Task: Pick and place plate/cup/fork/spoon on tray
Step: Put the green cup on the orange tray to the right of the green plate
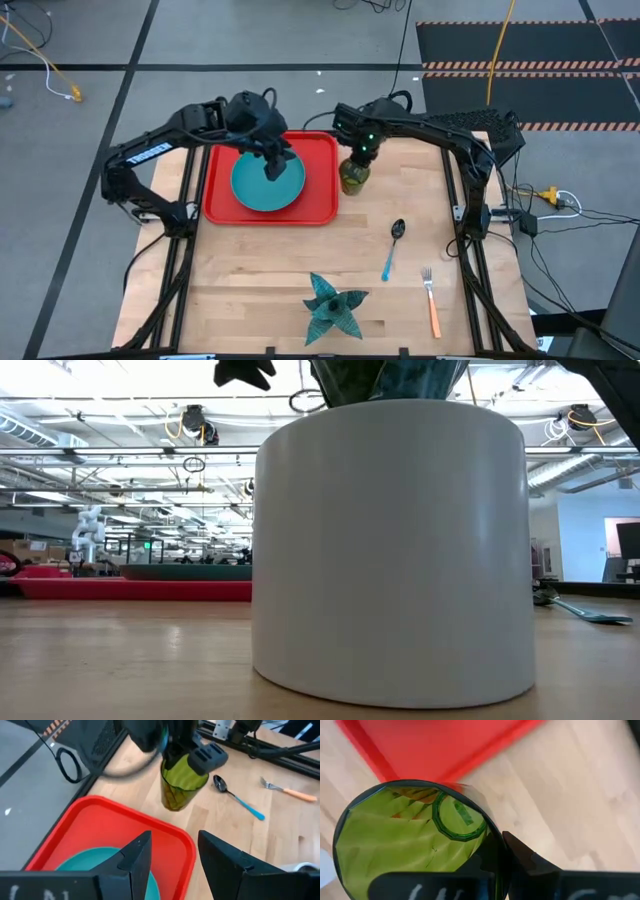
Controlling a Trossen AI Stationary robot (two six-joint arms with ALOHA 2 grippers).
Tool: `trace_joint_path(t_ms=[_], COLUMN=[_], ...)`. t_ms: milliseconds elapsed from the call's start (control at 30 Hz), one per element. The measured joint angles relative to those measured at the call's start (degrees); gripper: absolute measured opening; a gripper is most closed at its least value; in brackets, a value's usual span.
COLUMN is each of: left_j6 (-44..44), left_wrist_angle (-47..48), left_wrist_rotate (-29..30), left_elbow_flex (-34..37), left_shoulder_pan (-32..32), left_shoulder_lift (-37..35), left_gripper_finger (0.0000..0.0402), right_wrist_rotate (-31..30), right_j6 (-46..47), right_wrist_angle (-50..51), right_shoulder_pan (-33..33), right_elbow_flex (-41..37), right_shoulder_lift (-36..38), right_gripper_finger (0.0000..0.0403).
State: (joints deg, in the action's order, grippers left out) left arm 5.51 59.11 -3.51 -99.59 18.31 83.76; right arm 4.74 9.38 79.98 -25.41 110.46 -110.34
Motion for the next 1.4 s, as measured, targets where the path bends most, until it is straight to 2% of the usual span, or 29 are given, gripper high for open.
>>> trace_joint_path(t_ms=[300,567,800,967,1400], left_j6=[-5.5,-6.1,-6.5,-6.2,-6.4], left_wrist_angle=[-2.9,-2.8,-3.5,-3.5,-3.8], left_wrist_rotate=[-2.9,-5.7,-5.7,-5.7,-5.5], left_elbow_flex=[0.0,0.0,0.0,0.0,0.0], left_shoulder_pan=[2.5,2.0,2.0,2.3,1.9], left_shoulder_lift=[2.4,6.0,6.0,6.0,6.0], left_gripper_finger=[0.0163,0.0163,0.0163,0.0163,0.0163], right_wrist_rotate=[-0.4,0.0,-5.1,-6.2,-6.4], right_j6=[2.9,7.7,10.4,12.8,12.2], right_wrist_angle=[-3.2,-10.6,-16.9,-23.6,-20.7], right_shoulder_pan=[0.2,0.5,0.4,-0.9,-2.3], right_elbow_flex=[-14.8,-22.1,-23.3,-23.3,-23.3], right_shoulder_lift=[0.2,3.6,8.0,9.5,8.2], right_gripper_finger=[0.0000,0.0000,0.0000,0.0000,0.0000])
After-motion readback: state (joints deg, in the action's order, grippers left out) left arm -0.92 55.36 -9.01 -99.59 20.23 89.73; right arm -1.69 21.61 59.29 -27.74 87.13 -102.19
